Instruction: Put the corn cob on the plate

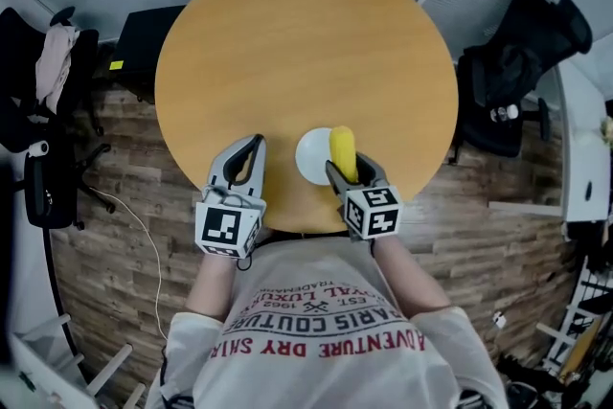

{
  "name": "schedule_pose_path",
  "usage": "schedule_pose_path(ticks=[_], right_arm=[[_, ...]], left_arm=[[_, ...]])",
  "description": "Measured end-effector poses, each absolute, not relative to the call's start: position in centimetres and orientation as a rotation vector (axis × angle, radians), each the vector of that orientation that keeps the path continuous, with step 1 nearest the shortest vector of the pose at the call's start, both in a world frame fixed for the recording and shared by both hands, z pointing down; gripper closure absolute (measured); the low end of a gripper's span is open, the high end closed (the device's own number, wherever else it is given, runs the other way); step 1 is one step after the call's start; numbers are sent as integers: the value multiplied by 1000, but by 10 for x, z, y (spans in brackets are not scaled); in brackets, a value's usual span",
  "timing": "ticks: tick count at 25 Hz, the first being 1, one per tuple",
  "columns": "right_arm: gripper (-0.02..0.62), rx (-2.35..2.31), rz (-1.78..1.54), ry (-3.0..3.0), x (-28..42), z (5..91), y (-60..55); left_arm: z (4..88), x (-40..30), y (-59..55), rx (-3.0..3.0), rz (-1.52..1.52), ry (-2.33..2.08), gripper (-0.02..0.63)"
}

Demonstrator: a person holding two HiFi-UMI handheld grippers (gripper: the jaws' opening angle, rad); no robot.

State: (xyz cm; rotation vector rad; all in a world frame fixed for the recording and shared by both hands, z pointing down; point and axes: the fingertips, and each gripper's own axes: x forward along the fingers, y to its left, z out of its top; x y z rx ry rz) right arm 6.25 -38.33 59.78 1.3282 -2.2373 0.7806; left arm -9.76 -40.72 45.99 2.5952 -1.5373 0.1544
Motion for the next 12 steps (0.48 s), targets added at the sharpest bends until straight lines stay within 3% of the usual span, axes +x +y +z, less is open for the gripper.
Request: schedule_pose_path(ticks=[12], right_arm=[[333,1094,878,-2072,48,694,-392]], left_arm=[[519,-96,-424,2572,305,-1516,574]])
